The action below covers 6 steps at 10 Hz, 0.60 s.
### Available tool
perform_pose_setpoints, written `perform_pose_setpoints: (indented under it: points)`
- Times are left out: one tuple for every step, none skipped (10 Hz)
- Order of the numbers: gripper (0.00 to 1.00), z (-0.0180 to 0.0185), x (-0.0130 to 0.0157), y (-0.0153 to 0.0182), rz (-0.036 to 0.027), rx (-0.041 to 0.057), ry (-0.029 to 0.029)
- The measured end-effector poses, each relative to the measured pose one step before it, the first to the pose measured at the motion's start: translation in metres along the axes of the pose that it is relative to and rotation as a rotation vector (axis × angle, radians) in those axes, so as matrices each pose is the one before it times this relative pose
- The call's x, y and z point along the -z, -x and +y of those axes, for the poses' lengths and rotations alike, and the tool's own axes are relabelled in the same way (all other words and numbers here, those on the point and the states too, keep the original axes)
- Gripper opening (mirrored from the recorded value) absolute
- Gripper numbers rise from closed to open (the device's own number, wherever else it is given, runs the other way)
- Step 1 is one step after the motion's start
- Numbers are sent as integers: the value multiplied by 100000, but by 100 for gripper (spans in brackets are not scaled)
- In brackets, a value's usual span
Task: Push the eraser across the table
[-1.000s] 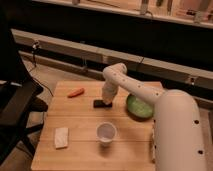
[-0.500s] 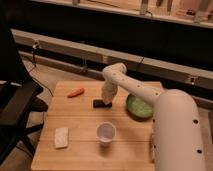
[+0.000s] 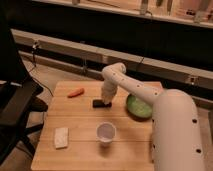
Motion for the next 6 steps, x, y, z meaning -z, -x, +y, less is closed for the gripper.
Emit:
perform_pose_setpoints:
  points:
    - [0,-5,50,-3,42,100,-1]
    - [0,-21,7,6,-19,66,31]
    - [0,-83,-108,68,-189,456,372]
    - [0,-158,-76,59,-150,283,-103]
    - [0,-4,-20,13,-51,0,-32]
    - [0,-38,103,3,64,36,-97]
